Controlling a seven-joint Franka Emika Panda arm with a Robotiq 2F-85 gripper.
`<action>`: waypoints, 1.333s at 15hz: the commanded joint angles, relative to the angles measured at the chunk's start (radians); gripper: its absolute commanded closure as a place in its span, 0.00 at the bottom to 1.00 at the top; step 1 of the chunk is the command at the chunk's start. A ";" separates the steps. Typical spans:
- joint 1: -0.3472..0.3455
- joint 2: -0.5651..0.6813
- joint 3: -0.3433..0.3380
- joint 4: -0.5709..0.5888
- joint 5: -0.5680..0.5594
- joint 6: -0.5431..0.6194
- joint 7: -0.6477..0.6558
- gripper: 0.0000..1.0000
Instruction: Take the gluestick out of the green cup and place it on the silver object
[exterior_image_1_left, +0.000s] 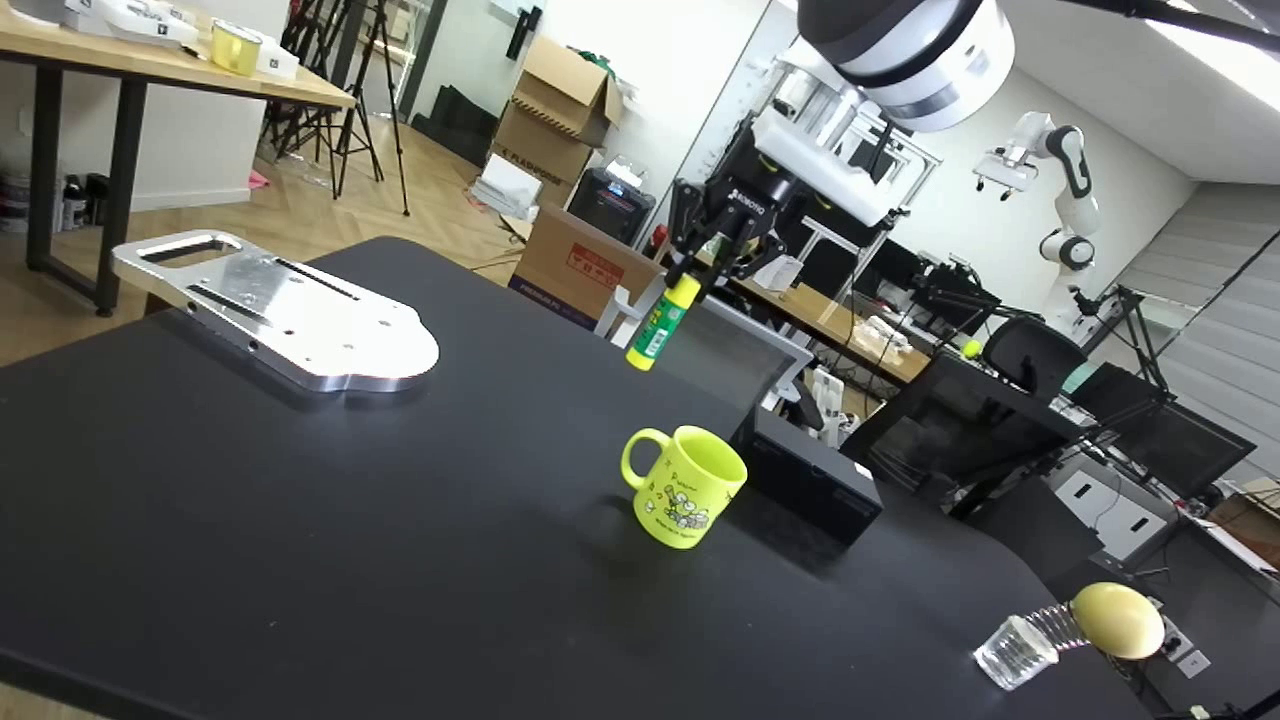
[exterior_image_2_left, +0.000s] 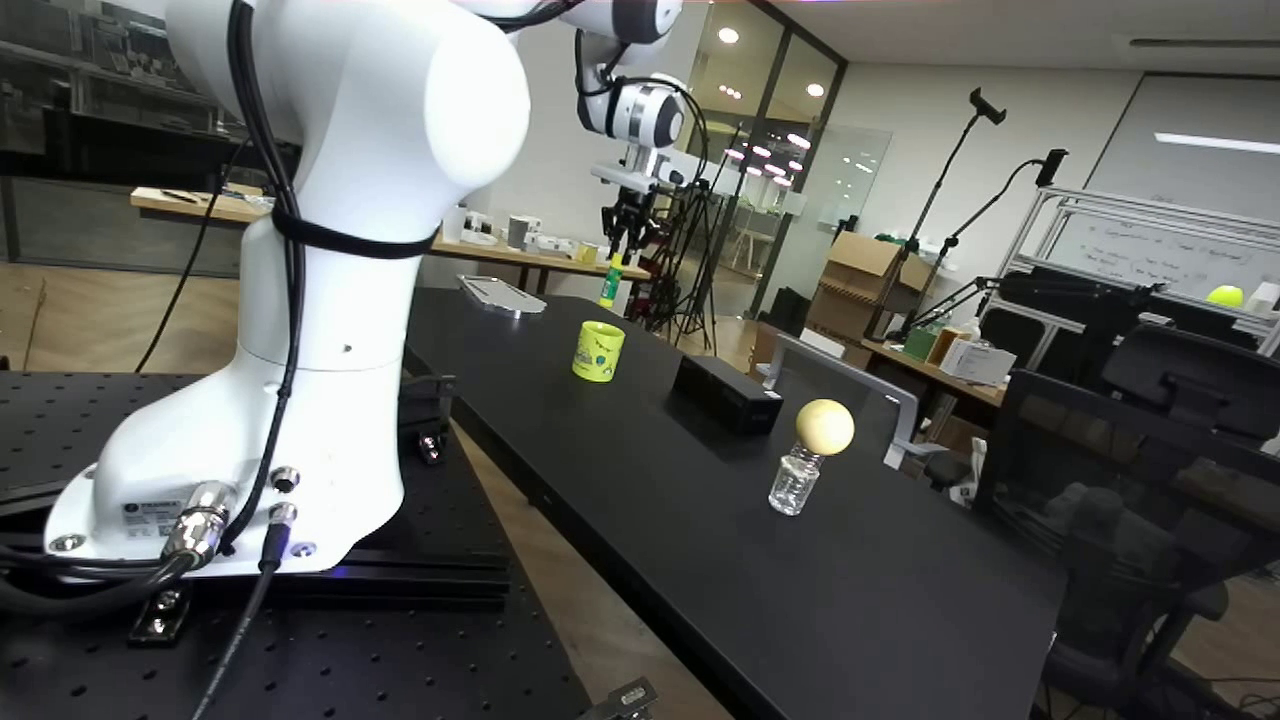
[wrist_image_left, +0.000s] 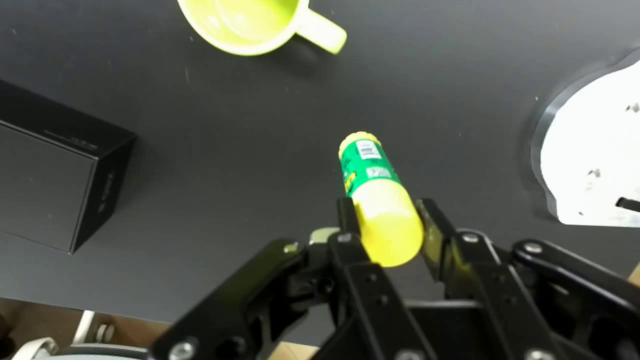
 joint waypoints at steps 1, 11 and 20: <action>0.014 -0.060 0.001 -0.115 -0.028 0.123 -0.016 0.92; 0.023 -0.015 0.008 -0.082 -0.010 0.089 -0.032 0.67; 0.041 0.121 0.026 0.161 -0.030 -0.037 -0.117 0.92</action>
